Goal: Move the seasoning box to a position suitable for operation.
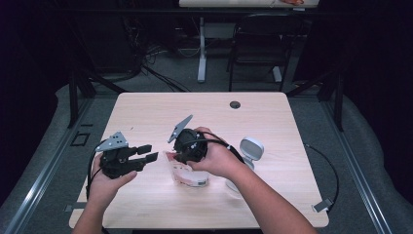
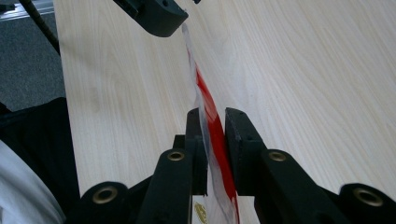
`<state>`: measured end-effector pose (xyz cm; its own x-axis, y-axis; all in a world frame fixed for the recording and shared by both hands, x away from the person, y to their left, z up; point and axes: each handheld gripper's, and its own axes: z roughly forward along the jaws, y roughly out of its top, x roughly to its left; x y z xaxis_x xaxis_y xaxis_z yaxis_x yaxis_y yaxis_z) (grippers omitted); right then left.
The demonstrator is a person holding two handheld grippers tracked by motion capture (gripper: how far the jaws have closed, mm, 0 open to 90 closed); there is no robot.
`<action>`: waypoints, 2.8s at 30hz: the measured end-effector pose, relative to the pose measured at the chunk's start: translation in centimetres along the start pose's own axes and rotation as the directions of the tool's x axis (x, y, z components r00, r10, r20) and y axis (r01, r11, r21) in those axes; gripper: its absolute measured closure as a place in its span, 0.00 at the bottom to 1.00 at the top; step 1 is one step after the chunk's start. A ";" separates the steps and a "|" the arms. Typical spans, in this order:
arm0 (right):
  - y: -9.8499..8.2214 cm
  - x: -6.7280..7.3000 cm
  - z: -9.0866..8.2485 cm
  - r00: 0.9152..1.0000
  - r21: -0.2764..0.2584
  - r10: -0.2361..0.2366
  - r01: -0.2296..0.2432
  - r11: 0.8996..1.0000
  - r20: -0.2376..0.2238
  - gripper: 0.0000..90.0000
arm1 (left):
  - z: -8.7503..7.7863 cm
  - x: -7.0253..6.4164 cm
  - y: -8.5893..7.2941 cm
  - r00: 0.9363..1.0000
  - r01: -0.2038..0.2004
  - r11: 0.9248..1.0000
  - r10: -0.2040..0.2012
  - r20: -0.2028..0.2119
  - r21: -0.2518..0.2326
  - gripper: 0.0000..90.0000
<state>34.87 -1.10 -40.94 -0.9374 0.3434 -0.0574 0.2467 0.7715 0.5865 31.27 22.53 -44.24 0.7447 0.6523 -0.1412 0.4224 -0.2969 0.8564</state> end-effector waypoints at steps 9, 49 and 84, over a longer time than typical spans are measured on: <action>0.0 -0.3 -0.1 1.000 0.014 -0.009 0.010 1.000 -0.017 0.99 | 0.2 0.1 -0.1 1.000 0.002 1.000 -0.002 0.004 0.009 0.65; -2.3 -0.5 -5.0 1.000 -0.184 -0.008 0.006 0.983 -0.011 1.00 | 2.1 -1.3 -0.5 0.993 -0.054 0.999 0.053 0.102 0.006 0.54; -2.8 -0.5 -7.7 1.000 -0.235 -0.027 0.024 0.972 -0.010 1.00 | 6.1 -3.2 -2.0 0.965 -0.110 0.993 0.095 0.244 0.047 0.48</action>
<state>32.80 -7.56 -36.36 -0.9462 0.3168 -0.0651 0.1595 0.6322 0.7582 31.18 16.84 -48.53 0.8849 0.4314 -0.1756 0.3618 -0.3992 0.8425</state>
